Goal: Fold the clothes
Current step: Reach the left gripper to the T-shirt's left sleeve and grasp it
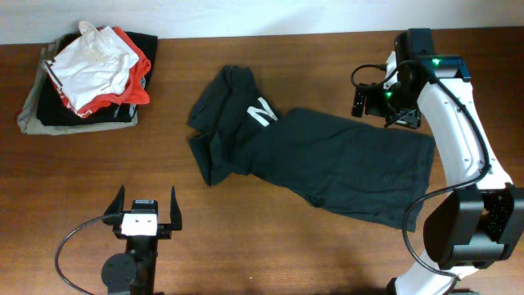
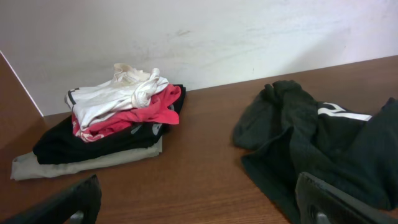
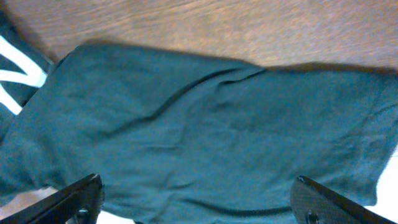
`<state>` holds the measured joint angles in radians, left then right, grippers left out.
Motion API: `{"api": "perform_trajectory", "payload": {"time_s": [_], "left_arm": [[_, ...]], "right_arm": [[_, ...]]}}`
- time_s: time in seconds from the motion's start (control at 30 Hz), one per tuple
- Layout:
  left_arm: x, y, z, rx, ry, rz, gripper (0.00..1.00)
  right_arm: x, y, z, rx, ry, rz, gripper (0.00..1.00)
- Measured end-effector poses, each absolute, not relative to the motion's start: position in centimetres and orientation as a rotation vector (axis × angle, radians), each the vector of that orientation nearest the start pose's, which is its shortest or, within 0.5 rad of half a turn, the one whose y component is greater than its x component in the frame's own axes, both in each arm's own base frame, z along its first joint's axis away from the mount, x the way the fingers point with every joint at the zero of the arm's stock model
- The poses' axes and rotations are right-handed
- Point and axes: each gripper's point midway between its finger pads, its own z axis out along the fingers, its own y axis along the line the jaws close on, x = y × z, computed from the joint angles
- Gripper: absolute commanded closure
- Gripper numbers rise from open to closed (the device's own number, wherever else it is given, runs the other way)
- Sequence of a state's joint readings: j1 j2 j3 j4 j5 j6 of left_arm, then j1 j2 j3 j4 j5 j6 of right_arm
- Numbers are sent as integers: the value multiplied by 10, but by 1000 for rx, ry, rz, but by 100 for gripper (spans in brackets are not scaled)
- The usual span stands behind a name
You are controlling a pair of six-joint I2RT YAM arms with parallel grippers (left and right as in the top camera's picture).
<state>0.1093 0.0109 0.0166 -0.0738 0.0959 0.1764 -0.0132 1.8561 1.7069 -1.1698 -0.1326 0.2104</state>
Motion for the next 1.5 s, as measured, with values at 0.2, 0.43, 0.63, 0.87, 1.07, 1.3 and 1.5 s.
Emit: {"api": "perform_trajectory", "payload": {"time_s": [0.2,0.43,0.63,0.87,1.07,1.3,1.5], "left_arm": [[246,10,161,128,1635,140,1],[246,10,161,128,1635,140,1],[246,10,161,129,1635,140,1],[246,10,161,128,1635,140,1],[246,10,162,128,1632,140,1],[245,-10,180,177,1552,12,1],[233,-49,217,273,1390,-248,1]], "right_arm": [[390,35,152,296,2946,371,5],[367,65,163,205,2998,412,6],[321,30,219,279,2917,81,1],[292,-17,240,487,2865,-112,1],[275,-32,216,639,2925,-176,1],[295,-35,163,664,2874,-181,1],[311,-31,139,660,2823,-121,1]]}}
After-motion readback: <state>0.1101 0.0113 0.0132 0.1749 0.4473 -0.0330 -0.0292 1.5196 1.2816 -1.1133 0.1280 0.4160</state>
